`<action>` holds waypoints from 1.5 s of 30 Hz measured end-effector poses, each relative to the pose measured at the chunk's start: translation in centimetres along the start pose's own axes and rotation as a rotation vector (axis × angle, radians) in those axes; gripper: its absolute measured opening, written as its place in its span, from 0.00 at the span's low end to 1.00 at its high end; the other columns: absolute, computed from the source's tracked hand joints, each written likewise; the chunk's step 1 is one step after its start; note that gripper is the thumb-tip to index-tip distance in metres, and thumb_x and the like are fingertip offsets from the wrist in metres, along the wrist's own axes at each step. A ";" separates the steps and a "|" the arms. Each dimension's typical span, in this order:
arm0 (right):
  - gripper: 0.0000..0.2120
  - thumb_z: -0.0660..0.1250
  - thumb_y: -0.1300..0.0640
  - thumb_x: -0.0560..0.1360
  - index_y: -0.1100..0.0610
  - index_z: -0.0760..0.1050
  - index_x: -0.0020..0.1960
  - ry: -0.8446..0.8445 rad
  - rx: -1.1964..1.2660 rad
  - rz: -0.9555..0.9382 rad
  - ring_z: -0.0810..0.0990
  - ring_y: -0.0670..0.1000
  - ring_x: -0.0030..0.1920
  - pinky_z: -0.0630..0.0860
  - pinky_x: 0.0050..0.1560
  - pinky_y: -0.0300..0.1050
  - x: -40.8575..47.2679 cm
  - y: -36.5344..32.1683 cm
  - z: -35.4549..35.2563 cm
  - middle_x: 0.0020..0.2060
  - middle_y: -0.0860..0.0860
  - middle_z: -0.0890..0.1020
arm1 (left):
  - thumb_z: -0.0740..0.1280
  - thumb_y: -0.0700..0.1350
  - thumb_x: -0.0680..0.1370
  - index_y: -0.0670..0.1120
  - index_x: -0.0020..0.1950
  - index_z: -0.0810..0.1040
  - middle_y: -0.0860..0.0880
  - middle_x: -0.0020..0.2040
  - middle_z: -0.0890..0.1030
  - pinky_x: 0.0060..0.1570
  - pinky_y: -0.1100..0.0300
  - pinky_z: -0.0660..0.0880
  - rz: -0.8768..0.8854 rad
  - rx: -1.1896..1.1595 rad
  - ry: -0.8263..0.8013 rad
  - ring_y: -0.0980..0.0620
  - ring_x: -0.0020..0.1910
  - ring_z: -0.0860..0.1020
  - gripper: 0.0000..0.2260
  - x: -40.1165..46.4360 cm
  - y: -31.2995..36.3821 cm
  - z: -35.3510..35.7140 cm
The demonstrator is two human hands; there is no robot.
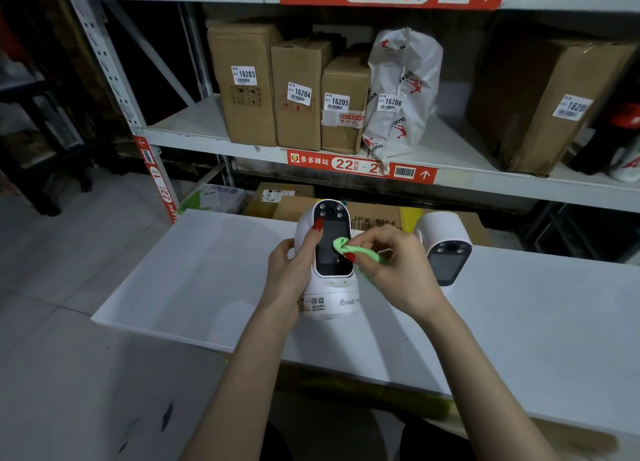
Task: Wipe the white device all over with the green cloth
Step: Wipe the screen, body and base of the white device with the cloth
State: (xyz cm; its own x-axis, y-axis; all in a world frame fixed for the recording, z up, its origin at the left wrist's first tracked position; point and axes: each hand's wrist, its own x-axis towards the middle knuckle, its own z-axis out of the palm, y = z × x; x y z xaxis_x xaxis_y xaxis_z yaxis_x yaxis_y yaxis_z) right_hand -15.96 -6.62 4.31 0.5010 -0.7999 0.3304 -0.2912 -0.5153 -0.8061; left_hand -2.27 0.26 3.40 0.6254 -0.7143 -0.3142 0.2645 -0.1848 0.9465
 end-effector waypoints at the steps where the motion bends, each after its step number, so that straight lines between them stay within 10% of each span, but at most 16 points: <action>1: 0.09 0.73 0.64 0.71 0.51 0.81 0.43 0.031 0.007 0.000 0.76 0.41 0.40 0.69 0.40 0.27 0.0 0.0 0.0 0.43 0.52 0.81 | 0.68 0.61 0.75 0.46 0.64 0.75 0.45 0.51 0.85 0.31 0.61 0.76 0.000 -0.003 0.003 0.49 0.42 0.85 0.25 0.0 0.0 0.0; 14: 0.08 0.73 0.64 0.70 0.52 0.83 0.44 -0.126 0.008 -0.023 0.76 0.45 0.39 0.73 0.42 0.39 -0.4 -0.4 0.4 0.41 0.53 0.80 | 0.67 0.62 0.76 0.49 0.67 0.71 0.45 0.54 0.83 0.32 0.59 0.78 -0.012 -0.033 0.039 0.47 0.44 0.84 0.25 0.0 0.1 -0.1; 20: 0.09 0.70 0.66 0.72 0.54 0.82 0.47 0.009 -0.006 -0.027 0.75 0.42 0.43 0.69 0.40 0.29 -0.3 -0.5 0.8 0.43 0.52 0.79 | 0.69 0.60 0.75 0.49 0.66 0.70 0.46 0.53 0.82 0.37 0.56 0.80 -0.012 -0.075 0.019 0.47 0.45 0.84 0.25 -0.3 0.3 0.1; 28: 0.09 0.72 0.65 0.71 0.52 0.83 0.46 -0.161 0.022 -0.095 0.79 0.49 0.44 0.78 0.46 0.51 -0.6 -1.1 0.9 0.43 0.51 0.80 | 0.71 0.57 0.75 0.48 0.64 0.71 0.47 0.51 0.82 0.39 0.57 0.79 0.022 -0.076 0.007 0.48 0.46 0.83 0.23 -0.4 0.2 0.1; 45: 0.10 0.72 0.66 0.71 0.52 0.83 0.46 -0.154 -0.071 -0.059 0.79 0.47 0.44 0.75 0.46 0.40 -0.3 -0.8 0.2 0.43 0.51 0.79 | 0.69 0.58 0.76 0.50 0.67 0.70 0.46 0.54 0.81 0.41 0.54 0.80 -0.003 -0.074 0.035 0.47 0.47 0.83 0.23 -0.2 0.3 0.0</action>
State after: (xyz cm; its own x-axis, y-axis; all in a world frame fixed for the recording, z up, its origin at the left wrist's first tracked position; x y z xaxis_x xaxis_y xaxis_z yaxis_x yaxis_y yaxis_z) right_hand -15.68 -5.87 4.76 0.6362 -0.7139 0.2926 -0.3118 -0.5848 -0.7488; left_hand -2.29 0.35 3.72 0.6491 -0.6898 -0.3207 0.3191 -0.1357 0.9379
